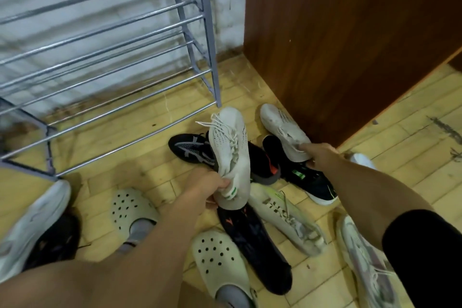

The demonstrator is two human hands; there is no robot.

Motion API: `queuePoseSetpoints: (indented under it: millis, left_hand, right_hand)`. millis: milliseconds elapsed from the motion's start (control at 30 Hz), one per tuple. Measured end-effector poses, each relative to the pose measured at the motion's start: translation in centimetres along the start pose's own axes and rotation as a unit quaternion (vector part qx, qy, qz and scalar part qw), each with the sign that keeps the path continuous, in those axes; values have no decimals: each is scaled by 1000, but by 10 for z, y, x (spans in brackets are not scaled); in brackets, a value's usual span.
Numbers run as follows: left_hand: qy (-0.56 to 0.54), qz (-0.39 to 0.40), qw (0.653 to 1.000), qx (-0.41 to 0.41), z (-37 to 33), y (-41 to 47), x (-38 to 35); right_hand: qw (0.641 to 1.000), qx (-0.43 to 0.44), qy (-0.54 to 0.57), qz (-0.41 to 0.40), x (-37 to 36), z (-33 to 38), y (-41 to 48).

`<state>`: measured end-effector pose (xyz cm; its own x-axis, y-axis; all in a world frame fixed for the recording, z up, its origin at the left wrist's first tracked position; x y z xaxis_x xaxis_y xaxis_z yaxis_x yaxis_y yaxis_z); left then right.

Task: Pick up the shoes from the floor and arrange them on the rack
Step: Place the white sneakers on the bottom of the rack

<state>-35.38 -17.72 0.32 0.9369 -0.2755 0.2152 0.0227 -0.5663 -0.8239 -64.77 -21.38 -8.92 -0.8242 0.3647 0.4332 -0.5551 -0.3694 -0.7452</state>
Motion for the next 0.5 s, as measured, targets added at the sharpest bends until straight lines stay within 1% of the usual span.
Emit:
queuePoseSetpoints:
  millis: [33,100,167,267,333,433,500]
  left_hand:
    - [-16,1,1000,6,1,-1,-2]
    - [-58,9,998,25,1,-4,-6]
    - [-86,12,996,37,-1,-6,-4]
    - [-109,3,993,53,-5,-3,7]
    - [-132,-10,990,50,-9,1,17]
    - [-169,-41,984,46,-22,5,32]
    - [-167,-63,983,49,-29,13,45]
  right_hand:
    - [999,-21,15,35,-3,0,-10]
    - [994,-42,10,100,-6,-2,-25]
    - [990,-53,10,129,-4,-3,-32]
    - [990,-36,-6,137,2,-2,-40]
    - [988,-8,-15,153,1,5,-47]
    - [976,31,-26,215,-17,21,-62]
    - [967,42,-35,248,-40,32,-66]
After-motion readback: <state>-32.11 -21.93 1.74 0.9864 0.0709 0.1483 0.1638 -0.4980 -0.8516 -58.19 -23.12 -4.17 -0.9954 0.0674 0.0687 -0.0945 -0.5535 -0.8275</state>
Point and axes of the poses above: each hand's wrist, its own y-axis towards the middle knuckle, its own x-axis out of the back of the hand, z = x × y, the point moved 1 cm from there along y, towards the middle knuckle
